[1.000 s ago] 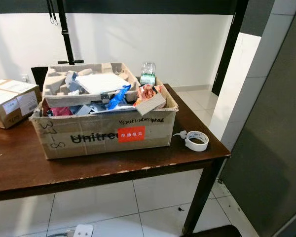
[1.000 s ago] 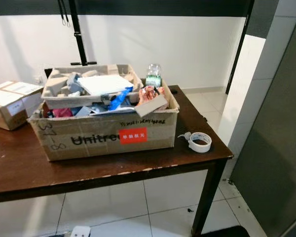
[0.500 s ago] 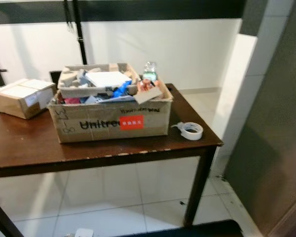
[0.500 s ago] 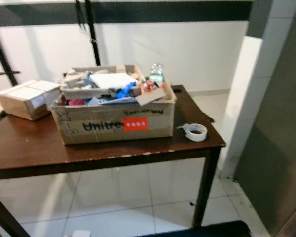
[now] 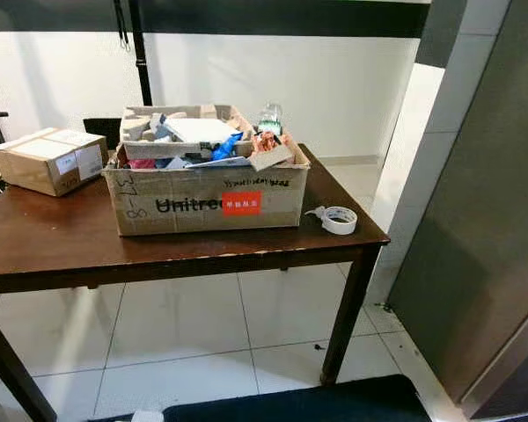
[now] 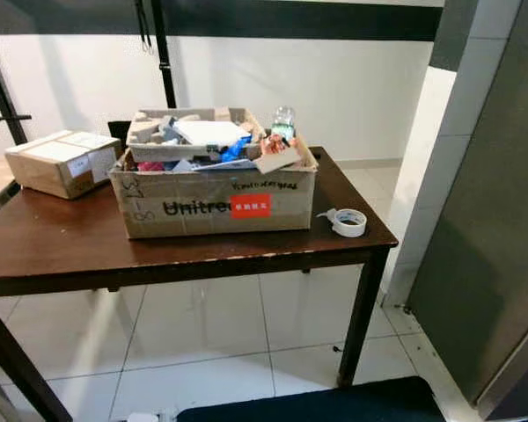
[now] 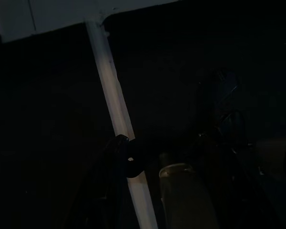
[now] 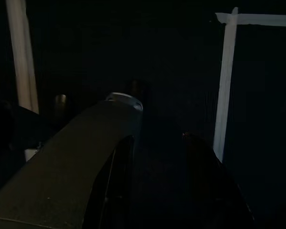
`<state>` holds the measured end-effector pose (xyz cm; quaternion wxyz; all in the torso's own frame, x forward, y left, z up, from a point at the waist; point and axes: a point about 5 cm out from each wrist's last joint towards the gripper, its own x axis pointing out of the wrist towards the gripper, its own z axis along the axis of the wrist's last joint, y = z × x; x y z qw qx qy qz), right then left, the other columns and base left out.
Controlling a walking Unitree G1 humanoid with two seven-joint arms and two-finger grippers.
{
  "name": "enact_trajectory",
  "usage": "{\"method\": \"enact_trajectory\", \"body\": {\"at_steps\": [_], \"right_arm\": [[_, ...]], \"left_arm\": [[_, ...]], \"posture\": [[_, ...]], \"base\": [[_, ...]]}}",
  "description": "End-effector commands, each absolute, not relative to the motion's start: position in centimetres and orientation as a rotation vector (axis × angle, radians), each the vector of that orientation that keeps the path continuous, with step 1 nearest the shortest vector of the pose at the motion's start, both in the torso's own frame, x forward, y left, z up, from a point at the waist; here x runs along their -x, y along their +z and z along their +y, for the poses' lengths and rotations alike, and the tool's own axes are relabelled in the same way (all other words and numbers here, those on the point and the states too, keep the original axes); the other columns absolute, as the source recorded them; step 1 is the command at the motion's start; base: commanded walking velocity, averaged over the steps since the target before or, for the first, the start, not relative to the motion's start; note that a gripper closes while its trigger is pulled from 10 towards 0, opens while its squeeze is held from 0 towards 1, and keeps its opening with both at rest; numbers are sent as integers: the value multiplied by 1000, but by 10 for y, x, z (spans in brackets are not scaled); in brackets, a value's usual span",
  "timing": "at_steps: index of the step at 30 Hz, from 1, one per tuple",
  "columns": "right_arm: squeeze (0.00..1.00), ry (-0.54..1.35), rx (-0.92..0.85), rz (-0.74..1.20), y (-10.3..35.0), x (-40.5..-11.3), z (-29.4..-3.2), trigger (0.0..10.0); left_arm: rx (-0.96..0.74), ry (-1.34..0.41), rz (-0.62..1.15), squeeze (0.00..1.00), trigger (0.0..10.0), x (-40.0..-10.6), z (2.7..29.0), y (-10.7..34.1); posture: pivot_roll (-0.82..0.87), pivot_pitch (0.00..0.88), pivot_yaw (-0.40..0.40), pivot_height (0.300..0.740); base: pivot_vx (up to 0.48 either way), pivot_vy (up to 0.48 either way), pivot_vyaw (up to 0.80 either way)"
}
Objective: Picking trash to rubbish bin
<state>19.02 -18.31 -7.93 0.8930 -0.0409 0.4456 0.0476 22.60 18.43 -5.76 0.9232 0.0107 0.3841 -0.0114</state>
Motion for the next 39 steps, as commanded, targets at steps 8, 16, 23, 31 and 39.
{"method": "enact_trajectory", "body": {"at_steps": [8,16,23,31,39], "right_arm": [[0,110,101,935,-80,-189,-184,10000],[0,109,96,932,-79,-191,-182,10000],[0,103,97,932,-79,-191,-183,10000],[0,99,96,927,-78,-194,-184,10000],[0,99,102,917,-76,-198,-184,10000]], "left_arm": [[-13,12,783,0,10000,-225,190,-57],[-22,-8,780,0,10000,-228,186,-56],[-38,-40,746,0,10000,-232,183,-53],[-41,-53,749,8,10000,-234,180,-52],[-30,-33,741,0,10000,-240,180,-49]], "posture": [[-85,140,-18,740],[-91,141,-16,740],[-89,136,-14,740],[-91,123,-14,740],[-91,106,-11,740]], "base": [[0,0,0],[0,0,0],[0,0,0],[0,-336,0],[0,-48,0]]}}
